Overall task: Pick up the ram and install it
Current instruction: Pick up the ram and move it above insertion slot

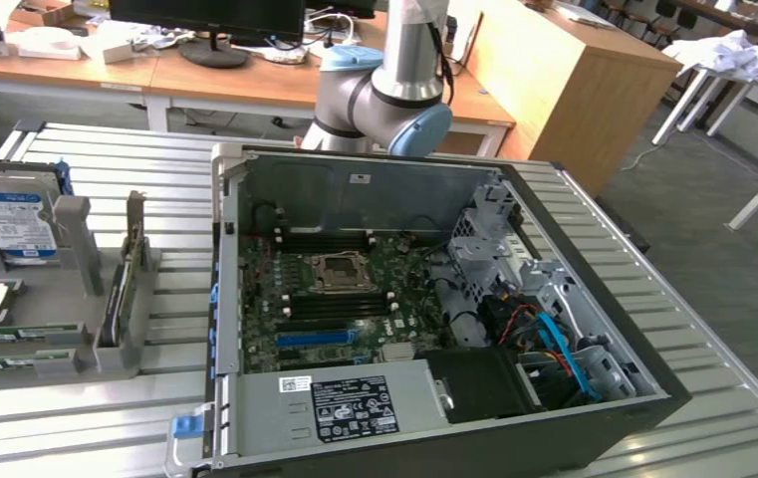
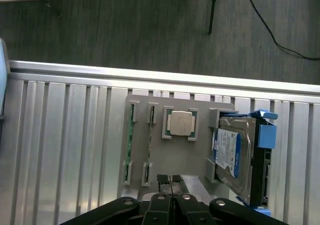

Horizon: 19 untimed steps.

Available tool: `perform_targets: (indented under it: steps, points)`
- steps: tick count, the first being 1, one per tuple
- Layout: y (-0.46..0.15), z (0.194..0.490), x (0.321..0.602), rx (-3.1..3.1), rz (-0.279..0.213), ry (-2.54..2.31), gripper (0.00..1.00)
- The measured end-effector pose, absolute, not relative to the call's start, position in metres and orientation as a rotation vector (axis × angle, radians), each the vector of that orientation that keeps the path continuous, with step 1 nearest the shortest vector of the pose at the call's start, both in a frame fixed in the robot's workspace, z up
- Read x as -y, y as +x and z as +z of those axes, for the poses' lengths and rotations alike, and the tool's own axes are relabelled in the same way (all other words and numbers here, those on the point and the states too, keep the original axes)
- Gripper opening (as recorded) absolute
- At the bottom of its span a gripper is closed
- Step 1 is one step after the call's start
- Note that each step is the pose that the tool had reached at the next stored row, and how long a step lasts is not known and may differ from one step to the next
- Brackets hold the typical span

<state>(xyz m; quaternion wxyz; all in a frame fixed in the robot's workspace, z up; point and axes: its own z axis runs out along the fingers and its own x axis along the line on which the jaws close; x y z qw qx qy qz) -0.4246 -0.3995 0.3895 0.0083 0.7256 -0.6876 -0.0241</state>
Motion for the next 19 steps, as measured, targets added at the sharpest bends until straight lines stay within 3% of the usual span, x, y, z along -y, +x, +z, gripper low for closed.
perform_targets:
  steps: [19]
  points:
    - [-0.4246,0.3894,0.3995,2.155,-0.075,2.262,0.11]
